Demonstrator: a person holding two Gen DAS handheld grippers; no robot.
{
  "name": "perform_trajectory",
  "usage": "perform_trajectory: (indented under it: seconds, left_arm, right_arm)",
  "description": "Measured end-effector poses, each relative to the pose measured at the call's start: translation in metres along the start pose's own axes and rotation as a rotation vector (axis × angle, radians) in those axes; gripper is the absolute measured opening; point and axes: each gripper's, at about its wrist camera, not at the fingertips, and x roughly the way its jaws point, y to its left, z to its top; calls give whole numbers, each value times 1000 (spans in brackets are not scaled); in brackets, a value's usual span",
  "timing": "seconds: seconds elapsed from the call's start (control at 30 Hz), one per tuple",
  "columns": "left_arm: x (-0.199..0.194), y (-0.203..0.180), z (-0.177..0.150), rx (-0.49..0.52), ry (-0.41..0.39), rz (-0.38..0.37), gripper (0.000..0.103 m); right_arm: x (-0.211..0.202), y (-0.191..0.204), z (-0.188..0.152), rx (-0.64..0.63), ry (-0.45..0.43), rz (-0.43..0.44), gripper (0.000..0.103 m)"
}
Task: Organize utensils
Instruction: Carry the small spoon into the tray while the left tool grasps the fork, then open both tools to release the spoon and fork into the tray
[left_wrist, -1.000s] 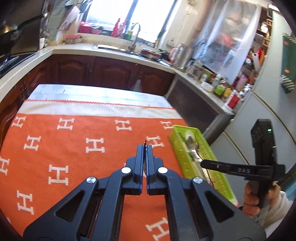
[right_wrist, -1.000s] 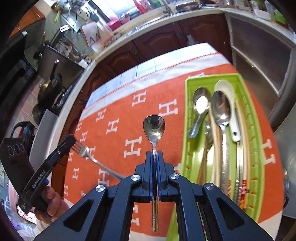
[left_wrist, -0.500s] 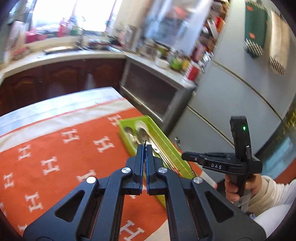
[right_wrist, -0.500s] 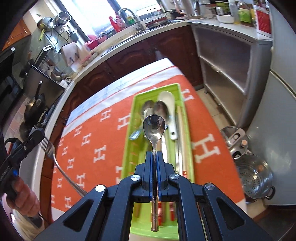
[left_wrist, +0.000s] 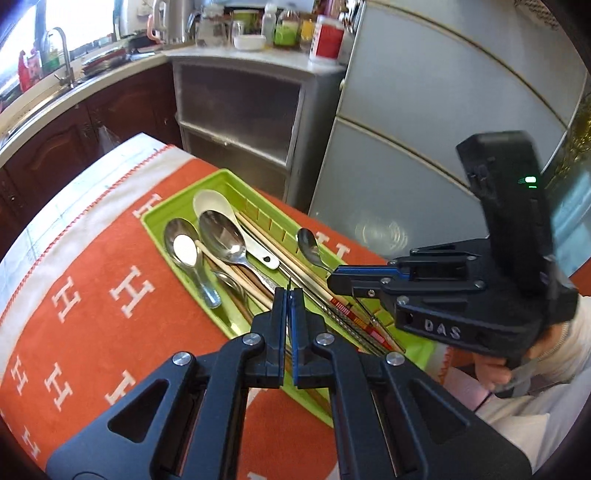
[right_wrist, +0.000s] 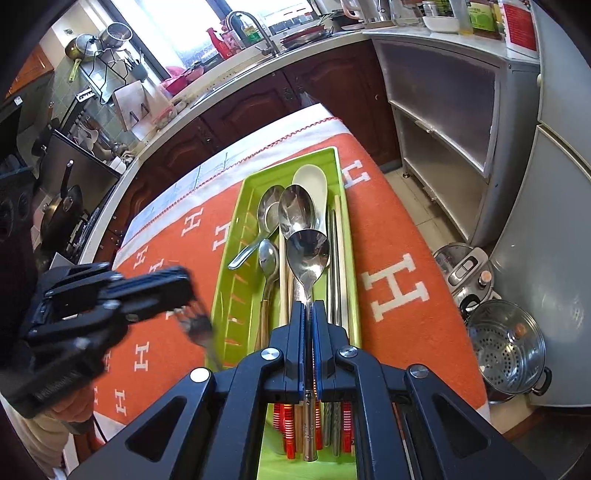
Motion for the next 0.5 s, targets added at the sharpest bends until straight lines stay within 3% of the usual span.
perform_trajectory:
  seconds: [0.2, 0.37, 0.43, 0.5]
  left_arm:
    - [28, 4, 9, -27, 43, 116, 1]
    - [34, 12, 8, -66, 51, 157, 3]
    - [33, 15, 9, -76, 54, 171, 8]
    - [32, 19, 9, -88, 51, 174, 26]
  right_arm:
    - [24, 5, 7, -24, 17, -23, 4]
    - [38, 2, 13, -13, 33, -27, 4]
    - [44, 0, 17, -11, 38, -29, 4]
    - [46, -1, 17, -11, 39, -23, 5]
